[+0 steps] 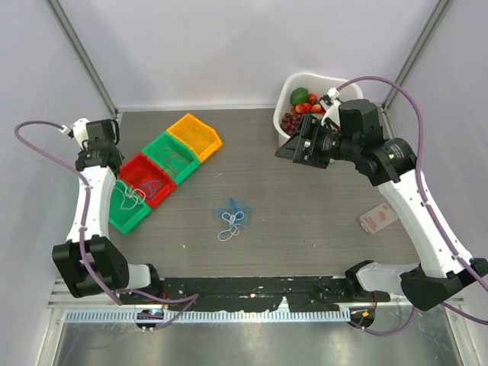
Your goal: Untangle the cables
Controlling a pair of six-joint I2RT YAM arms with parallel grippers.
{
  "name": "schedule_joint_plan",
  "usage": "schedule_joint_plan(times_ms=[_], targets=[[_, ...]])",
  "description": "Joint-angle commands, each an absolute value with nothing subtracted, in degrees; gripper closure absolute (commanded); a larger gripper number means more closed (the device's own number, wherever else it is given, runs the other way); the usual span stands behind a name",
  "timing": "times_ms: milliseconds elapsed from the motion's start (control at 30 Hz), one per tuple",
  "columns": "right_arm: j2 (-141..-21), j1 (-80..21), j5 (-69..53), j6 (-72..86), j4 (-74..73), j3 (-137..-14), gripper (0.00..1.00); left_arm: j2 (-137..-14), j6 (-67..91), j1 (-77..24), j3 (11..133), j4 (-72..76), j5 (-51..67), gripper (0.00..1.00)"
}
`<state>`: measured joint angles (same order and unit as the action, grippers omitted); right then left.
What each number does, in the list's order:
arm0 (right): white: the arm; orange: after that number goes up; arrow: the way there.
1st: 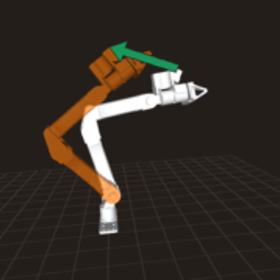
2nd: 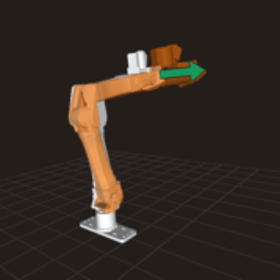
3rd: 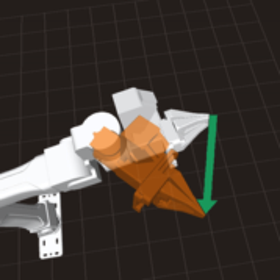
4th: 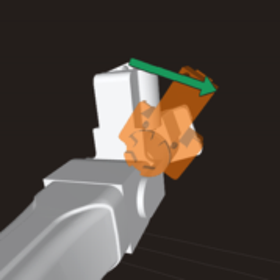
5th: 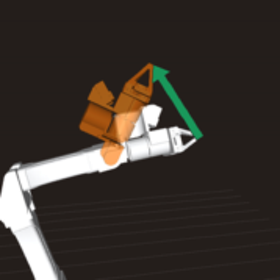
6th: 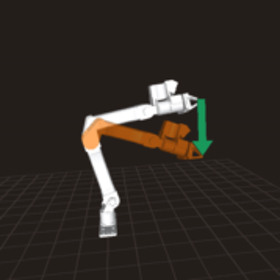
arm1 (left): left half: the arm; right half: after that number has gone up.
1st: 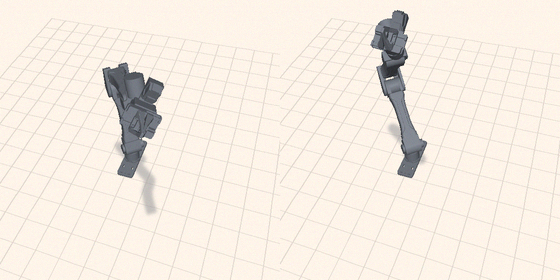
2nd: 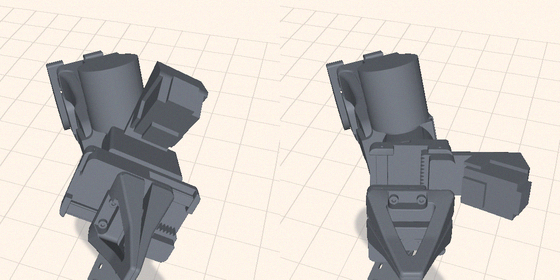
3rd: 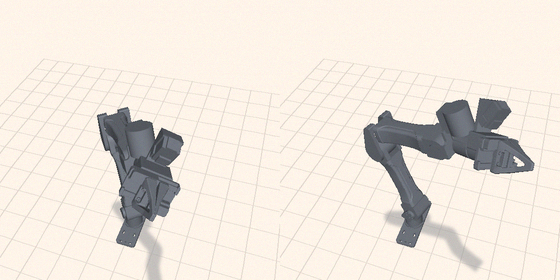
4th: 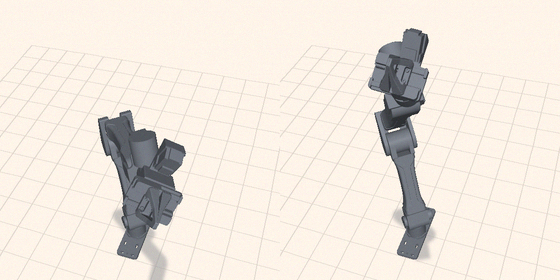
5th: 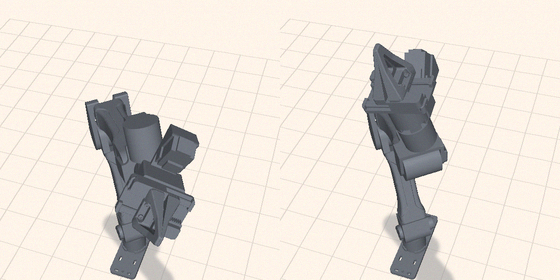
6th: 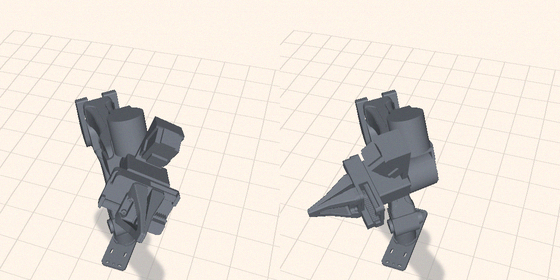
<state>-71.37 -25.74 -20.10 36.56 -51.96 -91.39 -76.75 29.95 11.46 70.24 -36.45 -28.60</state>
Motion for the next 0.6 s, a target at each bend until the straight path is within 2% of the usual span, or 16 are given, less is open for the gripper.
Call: schedule_joint_plan(times_ms=[0,100,300,567], targets=[[-70.8,-25.5,-20.8,37.0,-50.2,-92.2,0.3,-75.4,28.7,12.3,76.9,-35.3,-26.6,1.0],[-71.0,-25.5,-21.8,37.4,-50.2,-92.0,0.3,-76.3,29.4,11.9,84.2,-37.2,-24.2,1.0],[-71.1,-25.4,-21.4,36.6,-50.5,-92.4,0.3,-76.6,29.2,11.0,91.2,-39.3,-29.1,1.0],[-72.4,-25.4,-22.3,36.0,-51.4,-93.5,0.3,-73.6,27.5,10.9,84.3,-37.0,-31.2,1.0]])
